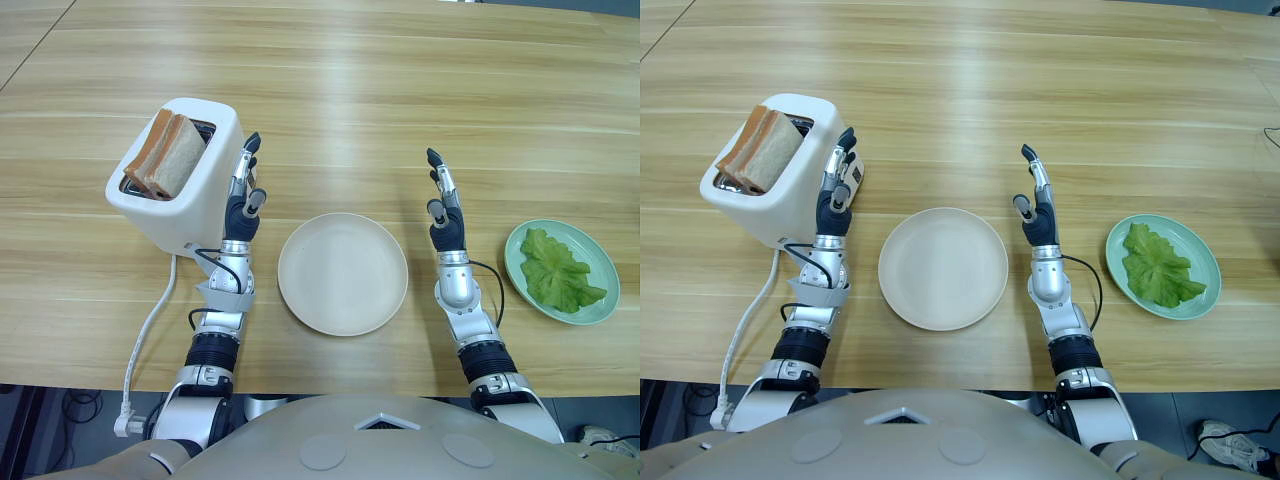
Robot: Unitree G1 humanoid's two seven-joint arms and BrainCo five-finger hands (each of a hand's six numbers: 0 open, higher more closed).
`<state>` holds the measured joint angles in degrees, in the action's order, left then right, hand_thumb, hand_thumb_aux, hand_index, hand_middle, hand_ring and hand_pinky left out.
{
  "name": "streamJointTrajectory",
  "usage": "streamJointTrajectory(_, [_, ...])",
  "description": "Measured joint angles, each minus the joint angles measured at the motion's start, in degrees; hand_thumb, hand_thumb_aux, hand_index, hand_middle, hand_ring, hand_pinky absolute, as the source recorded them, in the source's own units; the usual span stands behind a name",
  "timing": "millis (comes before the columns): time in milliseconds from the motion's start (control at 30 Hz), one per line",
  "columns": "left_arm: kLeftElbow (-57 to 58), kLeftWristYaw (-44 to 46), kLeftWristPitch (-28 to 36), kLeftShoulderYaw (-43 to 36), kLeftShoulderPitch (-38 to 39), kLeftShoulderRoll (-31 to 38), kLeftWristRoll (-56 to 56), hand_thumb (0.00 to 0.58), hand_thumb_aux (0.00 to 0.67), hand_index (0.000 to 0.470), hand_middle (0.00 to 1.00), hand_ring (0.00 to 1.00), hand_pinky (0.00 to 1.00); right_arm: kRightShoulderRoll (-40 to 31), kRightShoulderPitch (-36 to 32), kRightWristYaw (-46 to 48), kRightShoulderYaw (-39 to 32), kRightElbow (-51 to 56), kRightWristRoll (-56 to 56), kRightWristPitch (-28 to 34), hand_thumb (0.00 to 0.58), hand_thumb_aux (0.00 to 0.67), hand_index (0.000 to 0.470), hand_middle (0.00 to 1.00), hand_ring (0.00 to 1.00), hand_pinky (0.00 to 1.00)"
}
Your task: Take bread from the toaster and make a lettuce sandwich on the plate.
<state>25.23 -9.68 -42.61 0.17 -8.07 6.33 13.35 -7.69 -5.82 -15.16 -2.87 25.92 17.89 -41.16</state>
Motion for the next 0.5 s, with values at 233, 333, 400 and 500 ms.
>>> streamJointTrajectory(233, [0.06, -0.53, -0.07, 0.0, -0.04, 0.04, 0.35, 0.0, 0.0, 0.0, 0.0, 0.0, 0.0, 0.05, -0.31, 0.22, -0.04, 0.28, -0.08, -0.07, 0.0, 0.0, 0.0, 0.0, 0.0, 0.0])
streamJointTrajectory(333, [-0.25, -2.15, -0.53, 0.04, 0.0, 0.62, 2.62, 0.0, 0.0, 0.0, 0.0, 0.0, 0.0, 0.13, -0.38, 0.07, -0.02, 0.4, -0.1, -0.07, 0.0, 0.0, 0.0, 0.0, 0.0, 0.0])
streamJointTrajectory(400, [-6.23, -6.16, -1.23, 0.91, 1.81, 3.03, 10.33, 0.0, 0.0, 0.0, 0.0, 0.0, 0.0, 0.37, -0.55, -0.02, 0.02, 0.41, -0.08, -0.11, 0.0, 0.0, 0.0, 0.0, 0.0, 0.0])
streamJointTrajectory(500, [-23.02, -12.95, 0.58, 7.7, 5.53, 9.2, 24.12, 0.0, 0.0, 0.0, 0.0, 0.0, 0.0, 0.48, -0.78, -0.11, 0.05, 0.41, -0.02, -0.11, 0.0, 0.0, 0.0, 0.0, 0.0, 0.0])
